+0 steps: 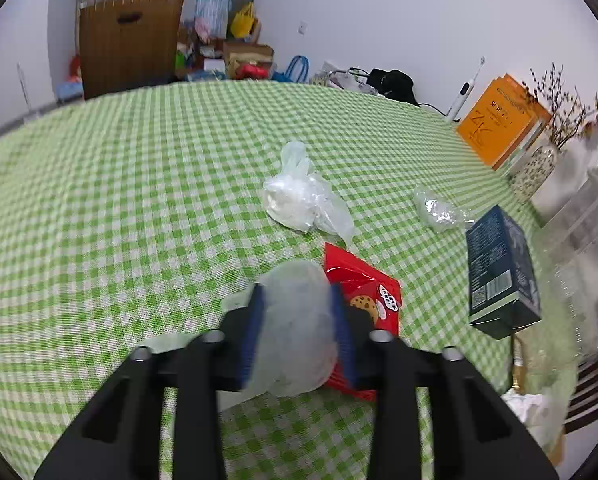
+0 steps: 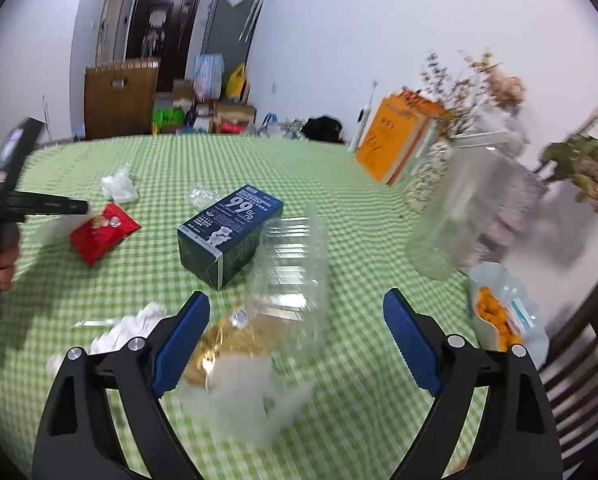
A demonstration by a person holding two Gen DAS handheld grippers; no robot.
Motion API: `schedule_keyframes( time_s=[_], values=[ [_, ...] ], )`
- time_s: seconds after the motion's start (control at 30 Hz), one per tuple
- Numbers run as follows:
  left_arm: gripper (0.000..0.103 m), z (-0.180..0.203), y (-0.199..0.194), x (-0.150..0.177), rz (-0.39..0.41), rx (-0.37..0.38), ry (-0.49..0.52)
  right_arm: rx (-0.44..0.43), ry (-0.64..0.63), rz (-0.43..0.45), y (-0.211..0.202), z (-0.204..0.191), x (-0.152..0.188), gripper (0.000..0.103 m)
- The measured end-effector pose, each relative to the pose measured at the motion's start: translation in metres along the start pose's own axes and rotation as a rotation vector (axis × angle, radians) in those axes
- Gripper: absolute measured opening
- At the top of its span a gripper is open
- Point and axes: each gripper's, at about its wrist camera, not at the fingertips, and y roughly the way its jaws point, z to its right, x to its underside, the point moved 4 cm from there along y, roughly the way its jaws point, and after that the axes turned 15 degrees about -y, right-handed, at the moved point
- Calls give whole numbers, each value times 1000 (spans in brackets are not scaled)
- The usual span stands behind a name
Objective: Collect trash
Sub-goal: 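Grasp the clear plastic container with the right tool while the left tool grasps a plastic bag, then carry the container and plastic bag to the cardboard box and release both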
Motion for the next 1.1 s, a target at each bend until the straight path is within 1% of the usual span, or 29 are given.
schedule_keyframes(
  time_s=[0.03,0.07,0.1,0.17,0.23,0.3,0.33,0.37,0.4,0.43,0.5,0.53,0.6,0.7,0.77,0.8,0.87,0.93,1.0,1.03,1.1],
  values=[
    [13,-6,-4,-4,-6,19,-10,-9,1,-15,8,0,-3,85],
    [11,-11,-9,-7,1,32,-23,-19,-1,-30,19,-1,-8,85],
    [9,-16,-13,-11,11,44,-37,-29,-3,-44,29,-2,-11,85],
    [6,-27,-28,-20,41,100,-94,-32,7,-88,50,-1,-16,85],
    [4,-39,-39,-30,64,146,-144,-39,30,-131,67,5,-16,85],
    [3,-38,-48,-35,71,189,-179,-61,59,-156,77,8,-13,85],
    [3,-40,-55,-38,77,221,-199,-81,78,-174,82,10,-11,82],
    [3,-41,-62,-39,84,244,-210,-92,94,-178,85,11,-9,75],
    [3,-38,-63,-41,86,260,-215,-115,113,-180,86,12,-8,59],
    [3,-36,-67,-41,86,284,-216,-126,138,-175,85,15,-8,59],
    [3,-28,-77,-41,81,344,-220,-120,152,-154,79,21,-11,58],
    [3,-28,-81,-43,81,361,-217,-112,156,-144,75,24,-13,58],
    [3,-14,-90,-39,85,391,-188,-71,170,-106,58,36,-17,58],
    [3,11,-93,-32,94,411,-139,18,203,-34,16,66,-17,58],
    [3,24,-92,-26,83,412,-111,78,236,5,-16,89,-8,58],
    [3,30,-90,-23,76,409,-101,118,258,20,-36,103,2,58],
    [3,39,-88,-19,69,415,-87,198,299,28,-70,128,27,58],
    [3,49,-90,-14,62,429,-66,266,335,17,-100,147,56,58],
    [3,56,-91,-9,63,438,-42,338,385,-21,-132,163,101,58],
    [3,60,-93,-6,67,438,-24,354,401,-36,-140,167,116,58],
    [3,69,-98,-1,72,442,5,404,455,-87,-160,175,165,58]
  ],
)
